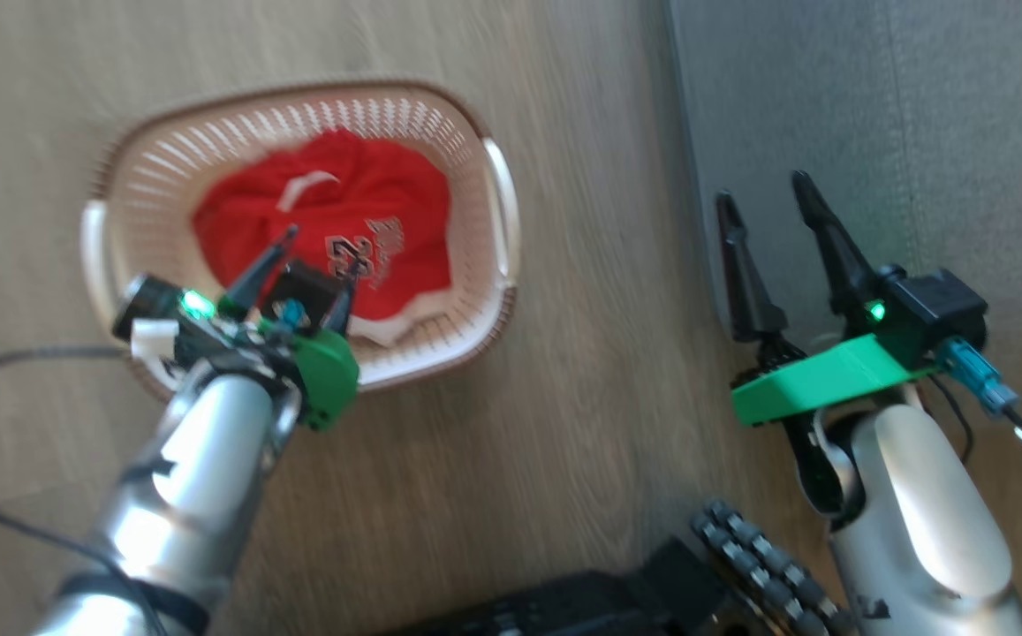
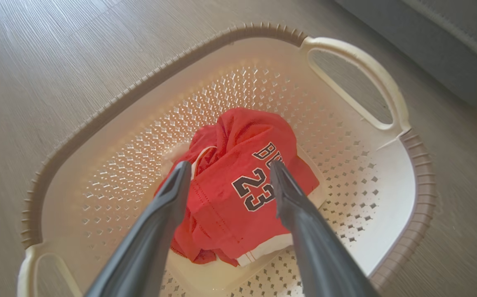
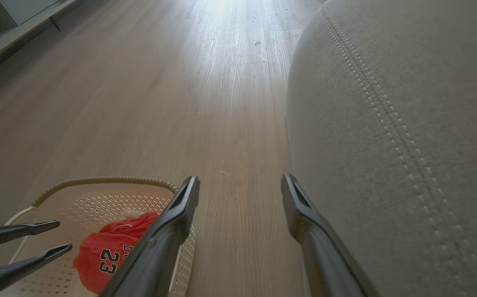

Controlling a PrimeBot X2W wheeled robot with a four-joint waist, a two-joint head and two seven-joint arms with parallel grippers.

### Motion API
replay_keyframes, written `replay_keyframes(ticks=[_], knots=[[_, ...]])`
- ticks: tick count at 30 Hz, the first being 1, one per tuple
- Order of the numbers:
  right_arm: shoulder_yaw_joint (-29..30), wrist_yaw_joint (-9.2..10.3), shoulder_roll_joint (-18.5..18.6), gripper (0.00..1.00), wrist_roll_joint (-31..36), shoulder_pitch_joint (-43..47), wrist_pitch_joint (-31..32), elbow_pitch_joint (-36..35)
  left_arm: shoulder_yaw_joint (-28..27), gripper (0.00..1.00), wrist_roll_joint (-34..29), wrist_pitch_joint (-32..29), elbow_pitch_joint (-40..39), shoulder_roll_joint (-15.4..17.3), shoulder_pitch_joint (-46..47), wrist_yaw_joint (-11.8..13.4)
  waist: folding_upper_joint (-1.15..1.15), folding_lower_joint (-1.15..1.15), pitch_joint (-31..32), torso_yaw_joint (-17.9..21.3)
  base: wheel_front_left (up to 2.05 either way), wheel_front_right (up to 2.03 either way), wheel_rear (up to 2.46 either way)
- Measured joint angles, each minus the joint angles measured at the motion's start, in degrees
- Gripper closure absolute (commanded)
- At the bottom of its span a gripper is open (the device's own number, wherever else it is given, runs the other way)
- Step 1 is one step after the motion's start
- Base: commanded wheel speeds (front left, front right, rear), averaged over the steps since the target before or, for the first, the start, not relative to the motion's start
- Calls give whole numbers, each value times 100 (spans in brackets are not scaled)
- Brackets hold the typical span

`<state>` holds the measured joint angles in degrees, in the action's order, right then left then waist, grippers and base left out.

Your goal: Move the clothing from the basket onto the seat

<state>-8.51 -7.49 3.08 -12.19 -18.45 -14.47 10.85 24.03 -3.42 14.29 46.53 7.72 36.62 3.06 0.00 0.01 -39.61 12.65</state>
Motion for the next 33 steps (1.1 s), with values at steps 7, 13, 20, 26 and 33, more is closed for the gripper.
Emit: replay_keyframes(ticks=[7,13,20,26,33], knots=[[-285,0,0,0,-278,-216,0,-111,327,0,-279,0,834,236,947,-92,0,0,-818,391,0,0,0],[-347,0,-1,0,-350,-303,-18,-234,646,0,-489,18,1666,272,1674,-274,0,0,-1330,625,0,0,0],[-421,1,-1,0,-366,-317,-25,-376,953,0,-704,-157,2531,186,2365,-447,0,-1,-1536,721,0,0,0],[-422,1,-1,0,-366,-313,-54,-402,1112,0,-726,-526,2677,143,2485,-581,0,-2,-1587,711,0,0,0],[-425,1,-1,0,-365,-314,-65,-400,1126,100,-716,-614,2707,145,2510,-664,0,-1,-1600,672,0,0,0]])
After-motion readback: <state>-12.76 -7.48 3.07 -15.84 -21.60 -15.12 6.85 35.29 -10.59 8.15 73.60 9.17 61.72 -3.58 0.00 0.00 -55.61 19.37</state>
